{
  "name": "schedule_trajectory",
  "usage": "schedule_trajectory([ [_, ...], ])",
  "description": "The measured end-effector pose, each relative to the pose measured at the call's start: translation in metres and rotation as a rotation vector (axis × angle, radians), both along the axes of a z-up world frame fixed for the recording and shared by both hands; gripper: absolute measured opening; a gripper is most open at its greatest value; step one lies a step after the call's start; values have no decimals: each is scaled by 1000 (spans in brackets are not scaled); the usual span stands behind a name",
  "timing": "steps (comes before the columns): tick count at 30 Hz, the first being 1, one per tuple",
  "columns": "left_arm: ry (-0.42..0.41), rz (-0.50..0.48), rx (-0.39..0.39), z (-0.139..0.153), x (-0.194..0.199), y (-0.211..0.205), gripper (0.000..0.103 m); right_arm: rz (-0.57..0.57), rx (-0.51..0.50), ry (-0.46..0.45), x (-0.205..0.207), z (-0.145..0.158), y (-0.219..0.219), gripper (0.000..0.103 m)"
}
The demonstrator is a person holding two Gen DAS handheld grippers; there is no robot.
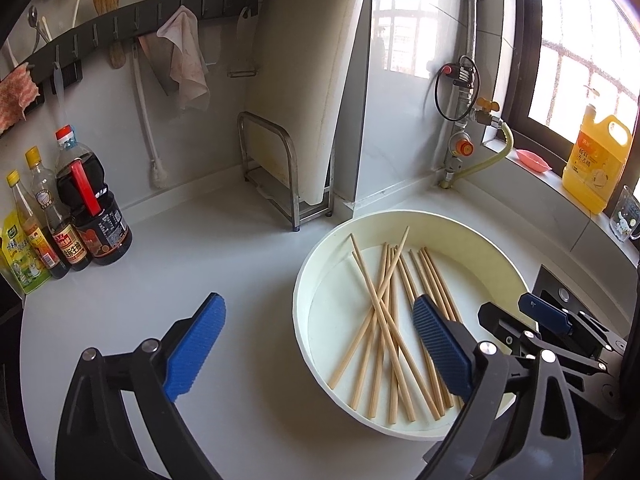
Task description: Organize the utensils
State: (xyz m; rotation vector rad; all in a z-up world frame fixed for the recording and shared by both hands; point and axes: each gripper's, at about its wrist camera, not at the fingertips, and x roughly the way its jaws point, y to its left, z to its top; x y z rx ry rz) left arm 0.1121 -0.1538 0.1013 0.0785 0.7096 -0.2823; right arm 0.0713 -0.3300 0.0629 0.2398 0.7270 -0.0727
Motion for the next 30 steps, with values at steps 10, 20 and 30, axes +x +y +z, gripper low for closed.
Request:
schedule_trajectory([
  [10,-32,16,33,2,-5,-2,96,1,-7,5,-1,1,0,62],
  [20,-3,15,18,0,-2,1,96,8,-10,8,-1,1,2,62],
  [30,7,14,9,-2,1,1,96,11,-13,12,0,-1,5,62],
])
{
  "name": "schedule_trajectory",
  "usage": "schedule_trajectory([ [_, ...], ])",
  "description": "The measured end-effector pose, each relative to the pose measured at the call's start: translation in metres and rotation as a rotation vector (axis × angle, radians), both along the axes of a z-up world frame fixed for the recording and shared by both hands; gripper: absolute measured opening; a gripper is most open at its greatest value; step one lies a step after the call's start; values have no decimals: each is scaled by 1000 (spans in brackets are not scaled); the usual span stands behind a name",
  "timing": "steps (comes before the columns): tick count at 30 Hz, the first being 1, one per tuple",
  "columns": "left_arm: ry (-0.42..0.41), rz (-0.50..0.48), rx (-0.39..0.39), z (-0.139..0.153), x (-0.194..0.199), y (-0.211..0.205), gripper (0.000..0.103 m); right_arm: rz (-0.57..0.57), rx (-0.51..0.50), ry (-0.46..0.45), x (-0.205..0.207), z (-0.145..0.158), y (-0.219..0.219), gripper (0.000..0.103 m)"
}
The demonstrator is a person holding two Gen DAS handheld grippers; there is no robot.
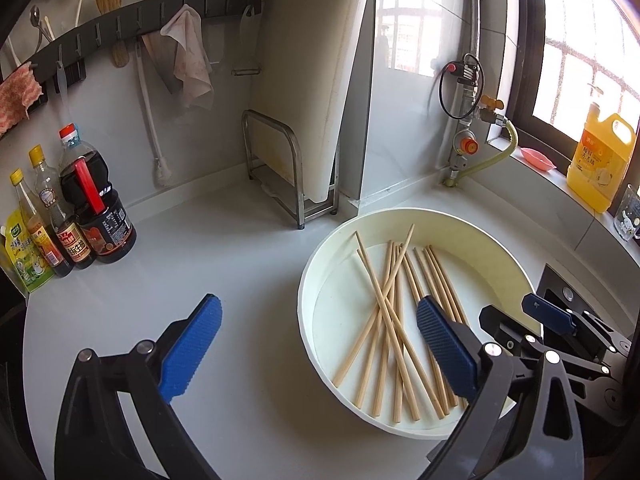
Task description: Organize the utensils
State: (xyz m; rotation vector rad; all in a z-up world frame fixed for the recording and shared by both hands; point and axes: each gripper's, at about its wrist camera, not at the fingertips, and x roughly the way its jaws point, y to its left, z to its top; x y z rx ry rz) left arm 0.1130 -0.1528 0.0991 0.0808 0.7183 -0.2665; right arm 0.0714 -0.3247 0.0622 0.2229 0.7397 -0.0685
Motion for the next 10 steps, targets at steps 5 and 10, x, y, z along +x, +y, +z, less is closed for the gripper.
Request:
schedule_trajectory([
  [5,6,7,0,-1,1,1,96,4,0,1,1,-1,0,62],
  [10,11,13,4,-2,2,1,96,3,-1,2,1,-1,0,62],
])
